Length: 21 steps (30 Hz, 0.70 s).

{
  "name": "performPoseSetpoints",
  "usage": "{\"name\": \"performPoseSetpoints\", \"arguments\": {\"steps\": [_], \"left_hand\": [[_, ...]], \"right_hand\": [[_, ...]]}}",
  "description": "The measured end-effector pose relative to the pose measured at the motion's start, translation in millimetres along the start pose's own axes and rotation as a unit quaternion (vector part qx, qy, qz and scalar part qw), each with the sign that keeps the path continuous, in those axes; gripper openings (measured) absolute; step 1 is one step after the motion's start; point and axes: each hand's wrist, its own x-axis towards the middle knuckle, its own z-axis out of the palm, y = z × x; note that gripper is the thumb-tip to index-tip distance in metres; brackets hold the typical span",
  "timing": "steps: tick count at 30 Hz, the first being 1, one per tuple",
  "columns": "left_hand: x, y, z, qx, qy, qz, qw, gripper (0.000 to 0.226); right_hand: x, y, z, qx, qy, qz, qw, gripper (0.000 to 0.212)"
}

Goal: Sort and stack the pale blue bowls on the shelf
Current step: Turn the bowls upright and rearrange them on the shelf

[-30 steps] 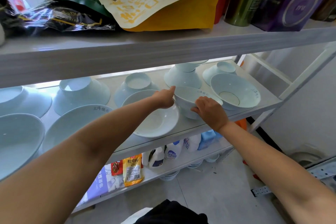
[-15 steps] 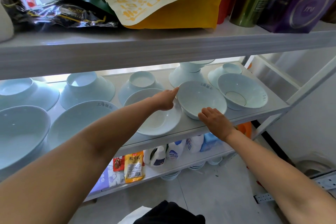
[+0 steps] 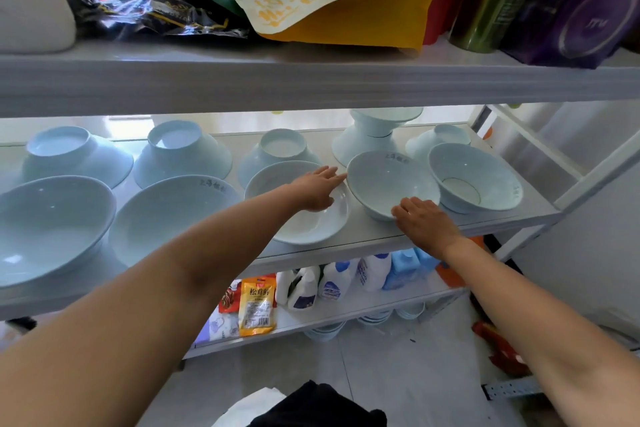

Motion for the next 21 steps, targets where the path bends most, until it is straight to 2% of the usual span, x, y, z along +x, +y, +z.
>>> {"name": "performPoseSetpoints", "arguments": {"steps": [1,3,7,15,21], "left_hand": [[-3,-2,1,0.001,0.006,-0.007,1.000,0.066],[-11,-10,2,0.003,0.023,-0.023,0.999,0.064],[-28,-32,-1,0.007,0.054,-0.060,0.997,0.060],[-72,-82,-11,0.009,0.075,-0.130,0.989,0.059],[-118,-156,-10,-0.006,0.085,-0.201,0.976,0.056]], "right_hand": [[2,0,-3,0.018,0.013,0.002,1.000,0.012],[9,-3,-14,0.060,0.014,0.021,0.998,0.032],[41,-16,-41,0.131,-0.001,0.077,0.988,0.036],[122,-82,-70,0.125,0.002,-0.015,0.992,0.041],[192,-156,-82,0.129,-0.021,-0.076,0.988,0.044]]}}
